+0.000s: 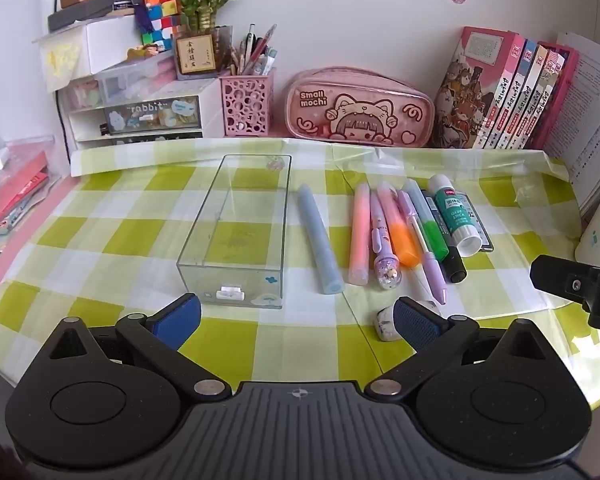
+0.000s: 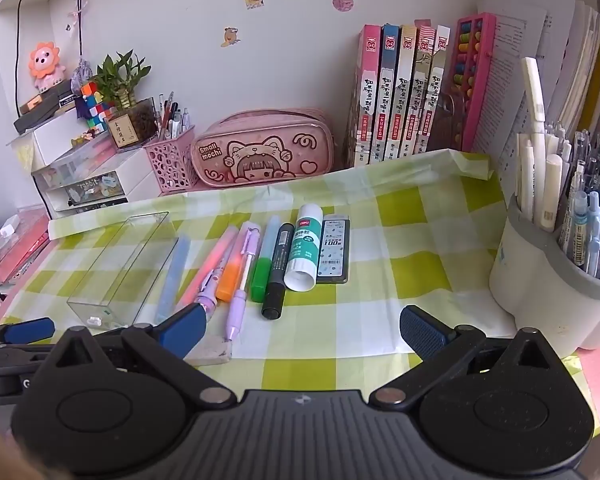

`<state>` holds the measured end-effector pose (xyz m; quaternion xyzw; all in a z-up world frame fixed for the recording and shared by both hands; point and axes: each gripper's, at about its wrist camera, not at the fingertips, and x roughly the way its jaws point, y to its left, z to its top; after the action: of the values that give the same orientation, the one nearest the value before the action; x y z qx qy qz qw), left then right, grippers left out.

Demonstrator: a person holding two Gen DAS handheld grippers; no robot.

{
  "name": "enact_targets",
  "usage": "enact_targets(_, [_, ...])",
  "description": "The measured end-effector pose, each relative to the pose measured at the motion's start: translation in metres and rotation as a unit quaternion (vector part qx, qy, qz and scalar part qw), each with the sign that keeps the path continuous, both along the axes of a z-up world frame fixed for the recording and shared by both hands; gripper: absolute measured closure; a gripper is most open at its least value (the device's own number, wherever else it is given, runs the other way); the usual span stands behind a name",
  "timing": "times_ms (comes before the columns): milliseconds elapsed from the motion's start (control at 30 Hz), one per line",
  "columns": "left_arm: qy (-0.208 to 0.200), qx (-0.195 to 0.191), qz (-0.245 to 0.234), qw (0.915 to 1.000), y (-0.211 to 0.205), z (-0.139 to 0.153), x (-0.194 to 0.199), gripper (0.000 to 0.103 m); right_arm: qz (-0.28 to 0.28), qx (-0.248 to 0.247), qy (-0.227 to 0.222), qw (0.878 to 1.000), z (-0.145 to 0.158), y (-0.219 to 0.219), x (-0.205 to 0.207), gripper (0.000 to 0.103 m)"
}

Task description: Organize stationery

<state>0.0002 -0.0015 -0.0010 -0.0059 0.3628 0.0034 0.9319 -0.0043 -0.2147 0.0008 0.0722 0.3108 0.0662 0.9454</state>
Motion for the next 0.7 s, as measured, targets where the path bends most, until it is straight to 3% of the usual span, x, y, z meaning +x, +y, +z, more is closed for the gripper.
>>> enact_targets(700, [-0.012,0.004,0.008,0.9999,0.005,0.005,-0.003,0.005,0.008,-0.012,-0.008,1.0,0.005,0.009,-0.006,0.002])
